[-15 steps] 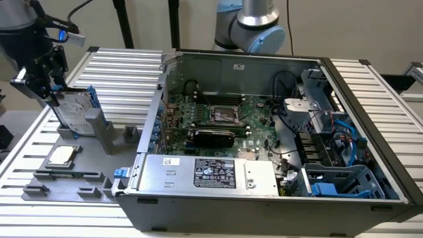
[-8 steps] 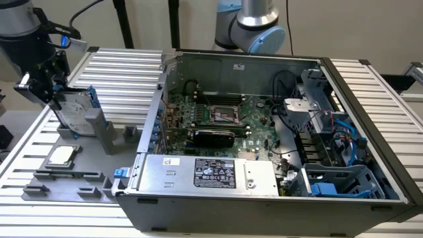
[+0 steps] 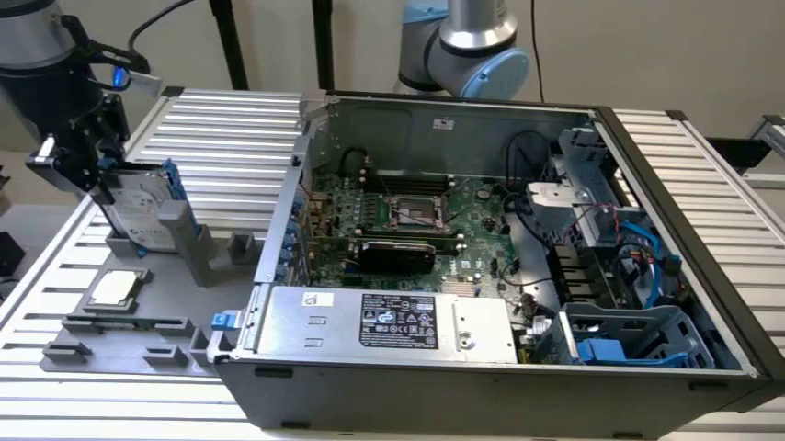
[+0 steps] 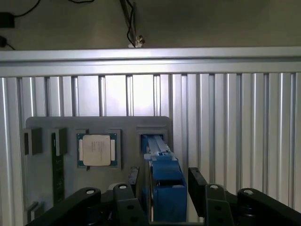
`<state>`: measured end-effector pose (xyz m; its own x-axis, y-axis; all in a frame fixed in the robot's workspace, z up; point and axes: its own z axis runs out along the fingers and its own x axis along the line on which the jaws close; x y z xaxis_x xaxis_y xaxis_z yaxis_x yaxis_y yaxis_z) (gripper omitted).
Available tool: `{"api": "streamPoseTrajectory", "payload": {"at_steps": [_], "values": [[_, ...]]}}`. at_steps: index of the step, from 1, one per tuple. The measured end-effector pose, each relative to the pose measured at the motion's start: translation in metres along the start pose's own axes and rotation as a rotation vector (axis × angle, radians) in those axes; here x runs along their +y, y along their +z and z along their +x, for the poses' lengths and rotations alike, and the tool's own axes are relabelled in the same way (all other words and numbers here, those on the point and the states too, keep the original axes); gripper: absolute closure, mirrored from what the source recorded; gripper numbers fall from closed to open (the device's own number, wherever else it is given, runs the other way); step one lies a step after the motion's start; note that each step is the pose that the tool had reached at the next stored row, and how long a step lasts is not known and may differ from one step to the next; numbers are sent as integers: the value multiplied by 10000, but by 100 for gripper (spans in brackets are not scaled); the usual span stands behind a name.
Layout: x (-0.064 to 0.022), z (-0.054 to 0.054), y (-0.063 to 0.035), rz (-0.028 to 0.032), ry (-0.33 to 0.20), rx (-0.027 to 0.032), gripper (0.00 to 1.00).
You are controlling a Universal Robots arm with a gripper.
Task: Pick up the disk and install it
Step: 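Pick up the disk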
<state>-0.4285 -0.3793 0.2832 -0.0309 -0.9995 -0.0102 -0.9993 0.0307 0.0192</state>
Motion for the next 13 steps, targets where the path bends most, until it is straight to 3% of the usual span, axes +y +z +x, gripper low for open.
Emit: {"api": "streamPoseTrajectory", "payload": {"at_steps": [1,2,13], "values": [[0,0,0,1,-1,0,0],[0,0,0,1,-2,0,100],[2,10,1,6,-2,-19,100]]}}
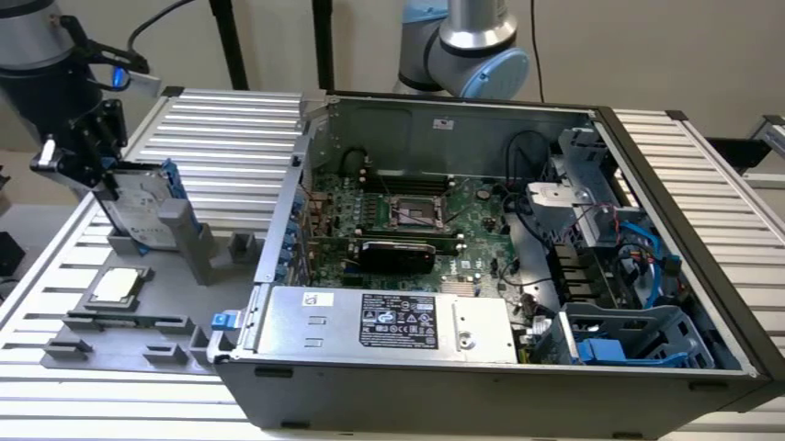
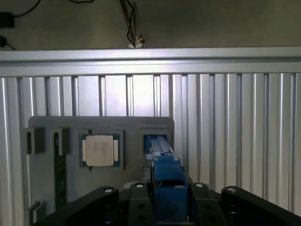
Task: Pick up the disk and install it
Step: 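Pick up the disk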
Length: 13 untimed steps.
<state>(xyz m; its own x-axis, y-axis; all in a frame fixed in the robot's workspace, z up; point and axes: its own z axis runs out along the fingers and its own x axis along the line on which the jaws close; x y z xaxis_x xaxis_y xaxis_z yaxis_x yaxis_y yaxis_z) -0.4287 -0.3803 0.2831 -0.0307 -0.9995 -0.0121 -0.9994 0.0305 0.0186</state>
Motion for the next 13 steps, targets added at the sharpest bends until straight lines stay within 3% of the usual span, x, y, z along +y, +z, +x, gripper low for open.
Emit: {"api": "streamPoseTrajectory", "payload": {"at_steps": [13], "values": [[3,79,-2,2,-1,-50,100]]}}
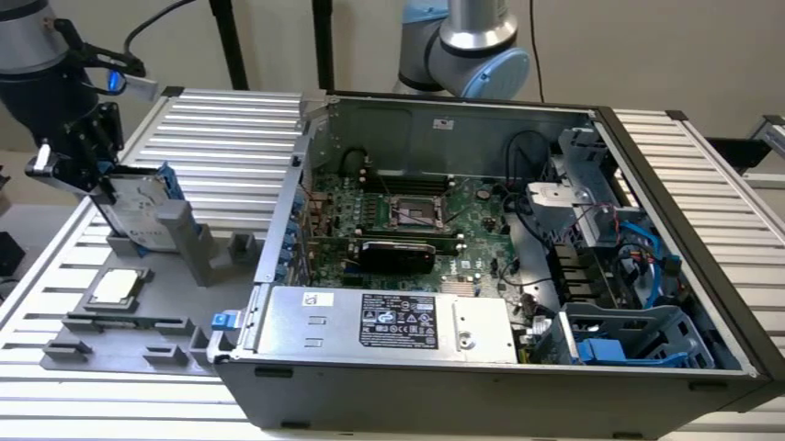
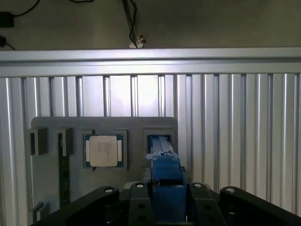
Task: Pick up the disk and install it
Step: 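Pick up the disk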
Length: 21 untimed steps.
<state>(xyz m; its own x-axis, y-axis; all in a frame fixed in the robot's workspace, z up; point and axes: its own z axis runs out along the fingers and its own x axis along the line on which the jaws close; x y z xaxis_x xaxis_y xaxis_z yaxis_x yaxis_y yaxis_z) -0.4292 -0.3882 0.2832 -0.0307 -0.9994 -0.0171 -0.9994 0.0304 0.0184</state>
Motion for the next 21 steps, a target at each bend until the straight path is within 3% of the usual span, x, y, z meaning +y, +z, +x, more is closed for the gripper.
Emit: {"api": "streamPoseTrajectory", "payload": {"at_steps": [12,16,21], "values": [[0,0,-29,0,0,1,100],[1,-2,-98,1,0,0,100],[0,-4,-253,1,0,1,100]]}}
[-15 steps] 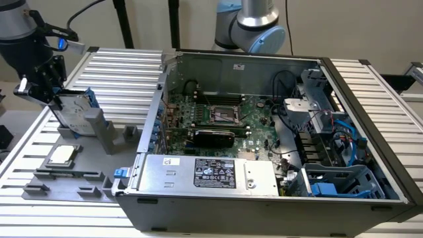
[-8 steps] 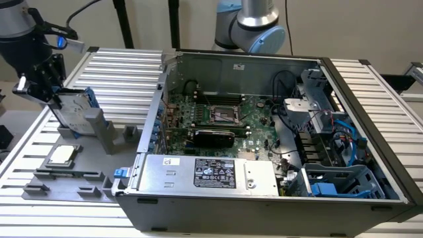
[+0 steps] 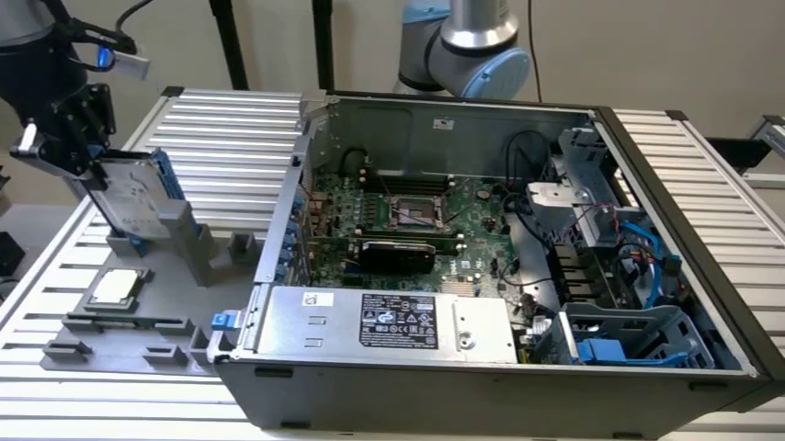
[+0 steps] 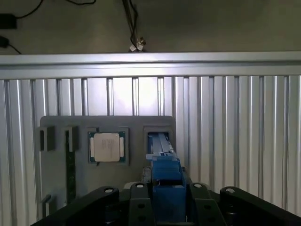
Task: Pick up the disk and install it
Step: 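Pick up the disk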
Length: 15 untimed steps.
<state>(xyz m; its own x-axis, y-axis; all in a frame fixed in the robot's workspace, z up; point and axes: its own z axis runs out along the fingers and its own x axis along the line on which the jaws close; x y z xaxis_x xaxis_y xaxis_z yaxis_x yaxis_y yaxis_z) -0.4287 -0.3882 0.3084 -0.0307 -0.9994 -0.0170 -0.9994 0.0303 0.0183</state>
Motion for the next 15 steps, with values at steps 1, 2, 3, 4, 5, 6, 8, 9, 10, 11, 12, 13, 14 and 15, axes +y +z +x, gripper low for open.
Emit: {"api": "streamPoseTrajectory", "payload": {"at_steps": [1,2,3,4,5,6,8,9,10,11,12,13,14,15], "values": [[-1,-1,-41,0,0,0,100],[-2,-2,-85,-1,0,0,100],[-4,-2,-130,1,-1,-1,100],[-6,-3,-174,0,0,-1,100],[-8,-4,-220,-1,-1,0,100],[-12,-5,-267,0,0,-1,100],[-21,-7,-357,-1,0,0,100],[-26,-8,-404,1,0,-1,100],[-32,-9,-450,0,0,-1,100],[-38,-10,-493,-1,0,0,100],[-44,-11,-539,0,0,-1,100],[-51,-12,-586,-2,0,0,100],[-59,-13,-632,-1,0,0,100],[-69,-14,-676,0,0,-1,100]]}}
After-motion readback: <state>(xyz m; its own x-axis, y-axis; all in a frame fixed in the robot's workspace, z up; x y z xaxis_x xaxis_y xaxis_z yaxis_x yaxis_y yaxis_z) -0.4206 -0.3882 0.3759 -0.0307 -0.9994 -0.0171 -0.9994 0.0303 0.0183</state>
